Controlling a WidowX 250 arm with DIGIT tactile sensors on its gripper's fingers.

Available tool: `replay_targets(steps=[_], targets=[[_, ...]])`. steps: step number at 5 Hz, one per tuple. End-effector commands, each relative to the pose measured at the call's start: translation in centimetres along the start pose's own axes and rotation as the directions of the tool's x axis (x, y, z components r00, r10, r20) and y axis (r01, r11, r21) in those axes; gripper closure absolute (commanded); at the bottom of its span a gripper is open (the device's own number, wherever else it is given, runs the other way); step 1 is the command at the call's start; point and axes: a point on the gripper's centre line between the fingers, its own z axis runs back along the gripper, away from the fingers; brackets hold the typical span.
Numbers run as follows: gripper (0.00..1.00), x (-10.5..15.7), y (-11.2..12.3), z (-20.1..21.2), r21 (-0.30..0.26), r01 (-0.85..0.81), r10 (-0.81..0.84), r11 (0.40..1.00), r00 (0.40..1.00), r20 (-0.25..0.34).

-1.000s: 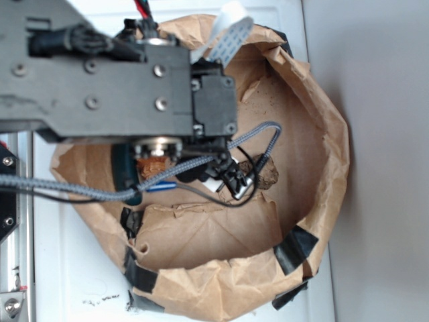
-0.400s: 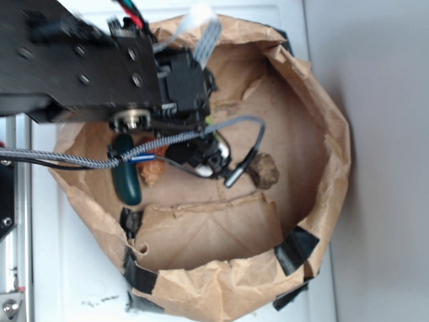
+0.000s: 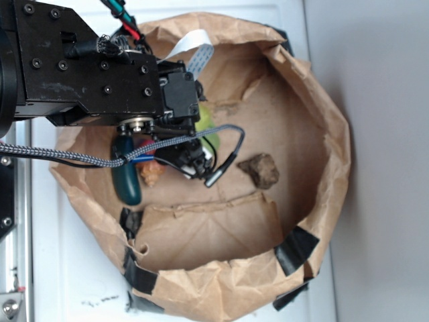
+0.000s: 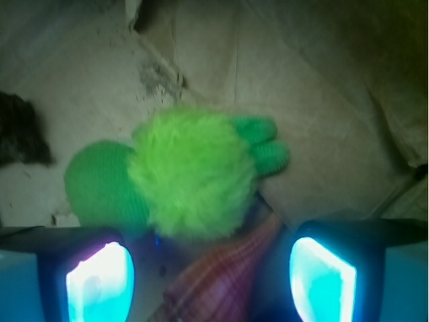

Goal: Grab the plastic pickle.

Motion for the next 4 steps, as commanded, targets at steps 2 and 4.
replay_targets(steps=[2,4], targets=[[0.0,0.2,2.2,3.3,-0.02,0.081,-0.082,0.996,0.996,-0.026],[0.0,-0.2,3.3,4.2,-0.008,0.176,-0.176,0.984,0.984,-0.036]])
